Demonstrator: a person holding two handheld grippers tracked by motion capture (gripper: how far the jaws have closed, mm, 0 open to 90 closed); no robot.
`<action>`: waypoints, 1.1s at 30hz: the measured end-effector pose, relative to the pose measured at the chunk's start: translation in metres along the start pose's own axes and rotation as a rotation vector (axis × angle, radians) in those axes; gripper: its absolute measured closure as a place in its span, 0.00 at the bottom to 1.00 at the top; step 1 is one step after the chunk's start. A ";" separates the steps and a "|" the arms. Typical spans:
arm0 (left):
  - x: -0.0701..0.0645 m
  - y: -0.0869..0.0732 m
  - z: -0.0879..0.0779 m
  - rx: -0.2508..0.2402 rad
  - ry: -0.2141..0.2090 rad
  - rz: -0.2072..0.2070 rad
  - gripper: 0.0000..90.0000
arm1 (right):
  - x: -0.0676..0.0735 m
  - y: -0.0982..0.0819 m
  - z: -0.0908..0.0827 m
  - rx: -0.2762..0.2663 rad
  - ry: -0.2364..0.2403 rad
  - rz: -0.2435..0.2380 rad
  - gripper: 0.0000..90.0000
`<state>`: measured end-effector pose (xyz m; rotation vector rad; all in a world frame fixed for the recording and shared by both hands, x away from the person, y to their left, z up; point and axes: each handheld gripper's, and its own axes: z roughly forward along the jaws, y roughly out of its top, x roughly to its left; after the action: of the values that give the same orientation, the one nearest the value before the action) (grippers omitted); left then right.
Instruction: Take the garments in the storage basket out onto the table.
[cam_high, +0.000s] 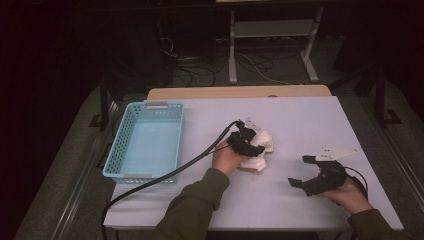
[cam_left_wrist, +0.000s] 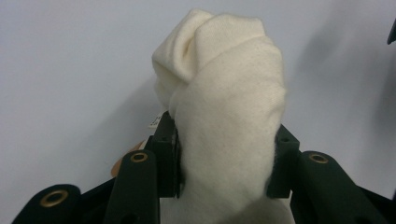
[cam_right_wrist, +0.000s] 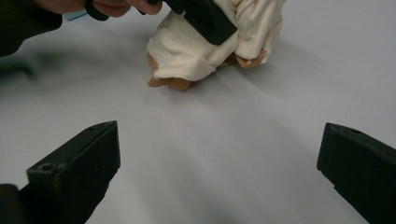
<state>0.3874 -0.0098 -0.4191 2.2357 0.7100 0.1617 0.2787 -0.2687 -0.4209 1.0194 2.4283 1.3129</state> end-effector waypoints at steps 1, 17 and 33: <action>0.000 -0.001 0.001 0.000 0.001 0.003 0.62 | 0.000 0.000 0.000 0.000 0.000 0.000 0.00; -0.001 -0.003 0.006 -0.009 0.000 0.001 0.50 | 0.000 0.000 0.000 0.000 0.001 0.002 0.00; -0.006 0.000 -0.002 -0.041 -0.033 0.007 0.15 | -0.001 0.002 0.002 -0.003 0.000 0.005 0.00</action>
<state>0.3818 -0.0112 -0.4170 2.1969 0.6748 0.1415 0.2810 -0.2676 -0.4206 1.0249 2.4247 1.3179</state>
